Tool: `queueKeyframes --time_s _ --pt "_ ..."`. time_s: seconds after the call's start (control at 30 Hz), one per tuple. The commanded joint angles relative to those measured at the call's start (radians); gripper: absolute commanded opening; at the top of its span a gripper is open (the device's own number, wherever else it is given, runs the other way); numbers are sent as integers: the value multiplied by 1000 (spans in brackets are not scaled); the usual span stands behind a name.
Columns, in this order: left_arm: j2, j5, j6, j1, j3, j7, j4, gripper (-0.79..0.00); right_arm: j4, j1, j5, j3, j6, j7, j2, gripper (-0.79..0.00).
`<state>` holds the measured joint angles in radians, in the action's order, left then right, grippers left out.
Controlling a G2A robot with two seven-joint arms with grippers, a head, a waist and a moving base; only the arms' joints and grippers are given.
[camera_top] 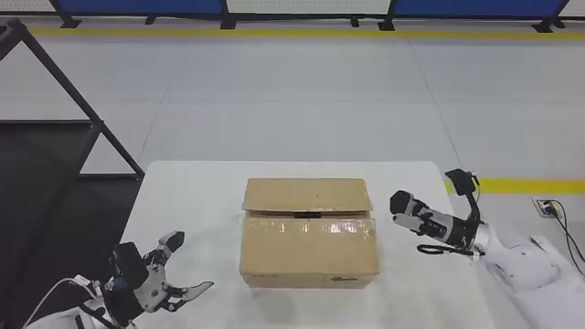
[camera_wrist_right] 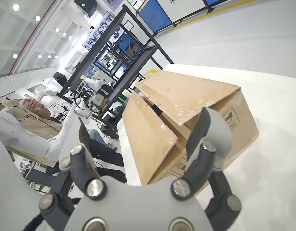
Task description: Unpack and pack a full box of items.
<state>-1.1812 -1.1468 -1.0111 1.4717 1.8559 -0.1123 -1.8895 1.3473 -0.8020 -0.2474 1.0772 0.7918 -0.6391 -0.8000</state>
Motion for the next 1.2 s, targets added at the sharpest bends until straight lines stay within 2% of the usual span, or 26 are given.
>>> queueKeyframes --time_s 0.0,0.23,0.5,0.9,1.03,1.17 --pt "1 48 10 3 -16 -6 18 0 13 -13 -21 -6 -34 -13 -1 0" --pt "25 294 16 -38 -34 -211 75 0 -29 12 -225 -12 -131 -208 -7 0" --pt "65 639 38 -78 -70 -485 121 0 -111 67 -319 -55 -179 -358 -31 0" --pt "65 639 38 -78 -70 -485 121 0 -187 137 -359 -125 -166 -441 -80 0" --pt "65 639 38 -78 -70 -485 121 0 -186 147 -406 -132 -138 -520 -90 0" --pt "65 639 38 -78 -70 -485 121 0 -134 141 -431 -130 -162 -552 -88 0"
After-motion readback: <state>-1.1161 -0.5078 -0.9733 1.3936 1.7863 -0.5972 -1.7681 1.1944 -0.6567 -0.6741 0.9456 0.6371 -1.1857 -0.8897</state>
